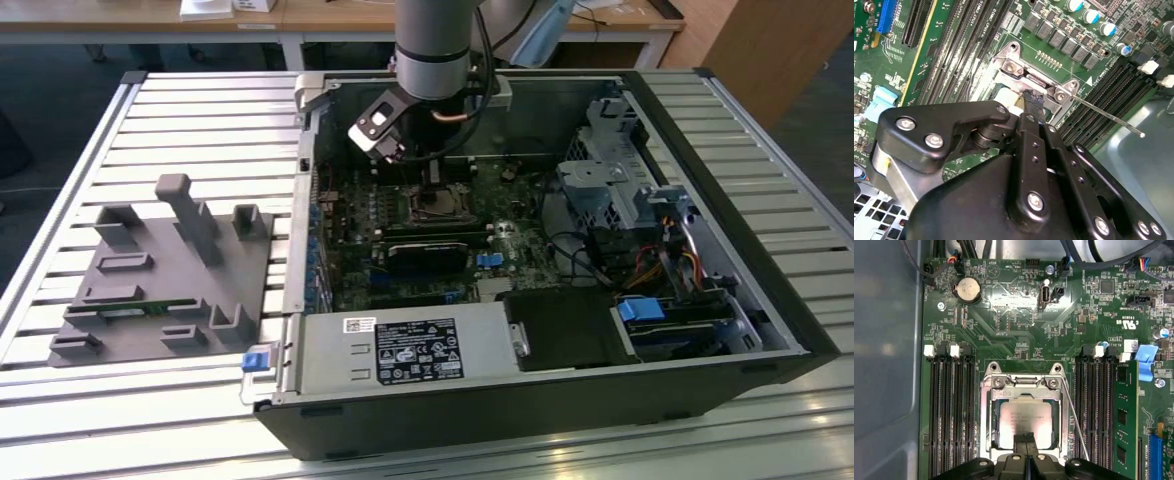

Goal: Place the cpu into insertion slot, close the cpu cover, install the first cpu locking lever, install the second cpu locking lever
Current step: 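Close the cpu cover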

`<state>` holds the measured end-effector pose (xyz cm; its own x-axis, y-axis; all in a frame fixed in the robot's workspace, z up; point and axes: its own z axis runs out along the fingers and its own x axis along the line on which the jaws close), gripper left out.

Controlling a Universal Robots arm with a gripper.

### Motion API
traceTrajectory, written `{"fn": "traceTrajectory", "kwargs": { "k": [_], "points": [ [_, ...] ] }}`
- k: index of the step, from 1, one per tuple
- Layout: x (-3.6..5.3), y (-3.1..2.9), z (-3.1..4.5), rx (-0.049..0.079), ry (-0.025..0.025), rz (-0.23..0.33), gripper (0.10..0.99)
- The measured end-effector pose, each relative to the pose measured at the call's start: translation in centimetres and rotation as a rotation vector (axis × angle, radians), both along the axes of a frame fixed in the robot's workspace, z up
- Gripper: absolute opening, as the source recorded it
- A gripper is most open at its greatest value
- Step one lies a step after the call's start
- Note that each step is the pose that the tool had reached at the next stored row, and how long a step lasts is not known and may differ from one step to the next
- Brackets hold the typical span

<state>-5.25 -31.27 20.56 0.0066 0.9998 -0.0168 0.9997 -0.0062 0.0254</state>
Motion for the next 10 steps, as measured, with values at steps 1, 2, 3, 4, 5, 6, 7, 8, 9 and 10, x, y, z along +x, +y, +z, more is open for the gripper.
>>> {"fn": "traceTrajectory", "kwargs": {
  "k": [1,2,3,4,5,6,7,8,9,10],
  "points": [
    [0.0,0.0,0.0,0.0,0.0,0.0,0.106],
    [0.04,0.0,0.01,0.0,0.0001,0.0,0.106],
    [0.11,0.0,0.01,0.0,0.0002,0.0,0.106],
    [0.19,0.0,0.01,0.0,0.0002,0.0,0.106],
    [0.29,0.0,0.01,0.0,0.0001,0.0,0.106],
    [0.39,0.0,0.01,0.0,0.0001,0.0,0.106],
    [0.46,-0.01,0.01,0.0,0.0002,0.0,0.106],
    [0.54,-0.01,0.01,0.0,0.0001,0.0,0.106],
    [0.6,0.0,0.01,0.0,0.0001,0.0,0.106],
    [0.67,0.0,0.01,0.0,0.0002,0.0,0.106]
  ]
}}
